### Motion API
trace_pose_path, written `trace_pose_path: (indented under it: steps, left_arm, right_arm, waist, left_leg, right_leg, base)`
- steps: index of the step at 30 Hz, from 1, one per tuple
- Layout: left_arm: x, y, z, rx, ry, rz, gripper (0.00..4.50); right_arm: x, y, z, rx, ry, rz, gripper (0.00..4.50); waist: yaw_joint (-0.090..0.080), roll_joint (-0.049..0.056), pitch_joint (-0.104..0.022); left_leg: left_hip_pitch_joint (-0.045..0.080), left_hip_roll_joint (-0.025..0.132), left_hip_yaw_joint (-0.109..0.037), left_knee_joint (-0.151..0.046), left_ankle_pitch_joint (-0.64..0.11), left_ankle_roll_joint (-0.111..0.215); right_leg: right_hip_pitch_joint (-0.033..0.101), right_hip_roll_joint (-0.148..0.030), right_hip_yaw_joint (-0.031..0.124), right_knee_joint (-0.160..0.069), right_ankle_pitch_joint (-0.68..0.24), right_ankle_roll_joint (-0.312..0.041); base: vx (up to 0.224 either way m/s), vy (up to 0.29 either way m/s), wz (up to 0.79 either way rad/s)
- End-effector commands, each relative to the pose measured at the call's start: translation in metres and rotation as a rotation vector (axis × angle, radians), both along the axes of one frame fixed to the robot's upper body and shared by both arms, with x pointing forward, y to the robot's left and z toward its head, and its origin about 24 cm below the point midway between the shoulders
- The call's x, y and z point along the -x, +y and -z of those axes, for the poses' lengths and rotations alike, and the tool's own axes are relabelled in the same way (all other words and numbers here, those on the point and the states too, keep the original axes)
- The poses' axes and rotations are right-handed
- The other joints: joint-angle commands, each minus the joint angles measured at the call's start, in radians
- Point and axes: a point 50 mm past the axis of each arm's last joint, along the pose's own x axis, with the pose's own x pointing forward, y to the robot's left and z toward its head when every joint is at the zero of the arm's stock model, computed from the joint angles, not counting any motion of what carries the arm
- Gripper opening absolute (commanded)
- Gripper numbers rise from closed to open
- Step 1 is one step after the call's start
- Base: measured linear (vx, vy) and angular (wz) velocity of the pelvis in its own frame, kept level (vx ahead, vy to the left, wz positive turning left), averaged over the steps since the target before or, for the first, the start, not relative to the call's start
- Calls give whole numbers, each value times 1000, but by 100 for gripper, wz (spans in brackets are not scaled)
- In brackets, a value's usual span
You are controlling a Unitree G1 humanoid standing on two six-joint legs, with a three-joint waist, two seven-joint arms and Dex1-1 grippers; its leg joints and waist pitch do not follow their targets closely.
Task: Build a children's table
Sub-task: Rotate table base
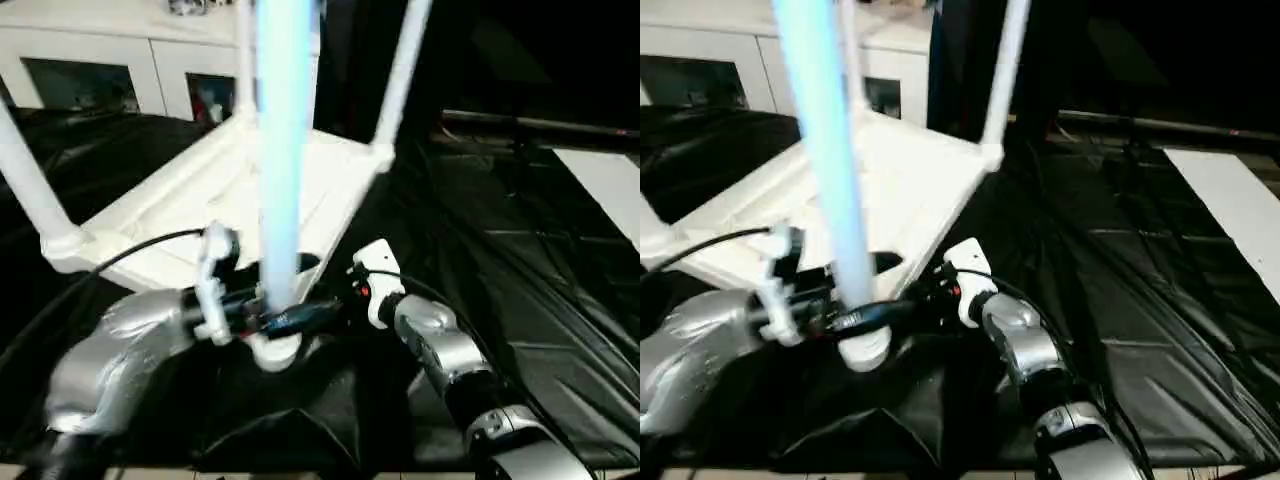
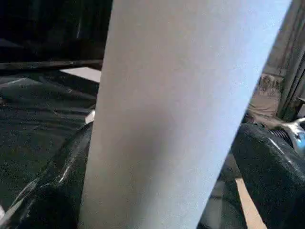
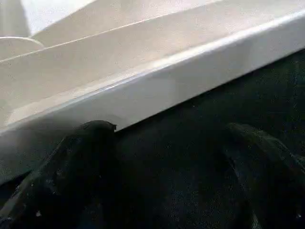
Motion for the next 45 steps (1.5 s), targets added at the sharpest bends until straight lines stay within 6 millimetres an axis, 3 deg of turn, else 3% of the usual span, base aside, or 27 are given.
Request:
trace_pose_path:
  steps: [1,3,4,10,16,20,23,29,32,34,35,36,39,42,45]
  left_arm:
    - [3,-34,-5,22,-42,125,445]
    - [0,-42,-4,25,-52,128,445]
    - [0,-45,-4,24,-56,132,445]
    - [-1,-54,-3,20,-69,144,445]
    - [-17,-53,7,-71,-139,-3,445]
    - [-29,-43,13,-148,-169,-133,445]
    - [-29,-30,18,-187,-187,-173,445]
    - [-8,-4,35,-321,-162,-96,445]
    - [8,11,44,-397,-115,-65,445]
    - [12,19,49,-449,-101,-82,445]
    - [12,23,52,-485,-108,-93,429]
    - [11,27,55,-519,-118,-112,410]
    - [3,36,60,-570,-140,-197,407]
    - [1,38,60,-570,-137,-200,368]
    - [-5,39,60,-576,-133,-203,362]
  right_arm:
    - [7,38,-13,-86,-33,-181,429]
    - [9,40,-12,-93,-27,-224,429]
    - [10,41,-11,-94,-25,-239,429]
    - [12,42,-11,-112,-26,-260,429]
    - [-2,24,-12,-51,-63,-103,429]
    - [-16,0,-17,-12,-109,48,429]
    - [-23,-18,-22,-13,-127,129,429]
    - [-23,-38,-27,7,-162,106,429]
    - [-14,-51,-21,93,-163,20,429]
    - [-7,-58,-19,138,-166,-35,429]
    - [-4,-60,-18,150,-166,-59,429]
    - [-1,-62,-18,158,-167,-83,429]
    - [11,-65,-21,164,-171,-187,429]
    - [18,-65,-23,168,-171,-246,429]
    - [26,-64,-27,159,-166,-319,429]
  waist:
    - [11,36,-48]
    - [7,30,-48]
    - [8,35,-48]
    - [4,34,-47]
    - [9,33,-44]
    - [12,27,-47]
    - [18,34,-50]
    - [24,36,-54]
    - [29,36,-55]
    - [35,34,-50]
    - [37,32,-46]
    - [44,31,-44]
    - [45,28,-42]
    - [47,27,-44]
    - [46,29,-44]
  left_leg:
    - [8,55,-32,-83,-273,-54]
    - [6,55,-32,-82,-278,-47]
    - [7,55,-33,-82,-281,-47]
    - [9,58,-33,-82,-292,-42]
    - [13,59,-32,-83,-308,-39]
    - [8,59,-31,-80,-272,-27]
    - [6,59,-29,-76,-202,-7]
    - [4,60,-24,-71,-147,19]
    - [0,61,-23,-68,-133,27]
    - [4,58,-19,-68,-162,30]
    - [1,59,-20,-71,-182,26]
    - [6,59,-21,-73,-210,20]
    - [8,62,-25,-77,-249,4]
    - [3,61,-27,-77,-236,7]
    - [1,58,-26,-76,-230,11]
  right_leg:
    - [35,-81,50,-74,-166,-206]
    - [37,-81,50,-77,-170,-212]
    - [37,-82,50,-78,-173,-212]
    - [34,-82,50,-79,-177,-227]
    - [31,-85,51,-85,-212,-223]
    - [34,-88,52,-84,-209,-212]
    - [36,-87,51,-75,-115,-229]
    - [37,-81,47,-61,-5,-242]
    - [36,-79,46,-56,26,-249]
    - [33,-77,47,-66,-22,-243]
    - [32,-78,49,-70,-63,-232]
    - [29,-78,49,-76,-117,-213]
    - [26,-80,52,-82,-198,-178]
    - [27,-83,52,-82,-197,-173]
    - [26,-81,52,-84,-196,-176]
  base:
    - [0,0,0]
    - [0,0,0]
    - [0,0,0]
    - [0,0,0]
    - [0,0,0]
    - [0,0,0]
    - [0,0,0]
    - [0,0,0]
    - [0,0,0]
    - [0,0,0]
    - [0,0,0]
    - [0,0,0]
    - [0,0,0]
    - [0,0,0]
    - [0,0,0]
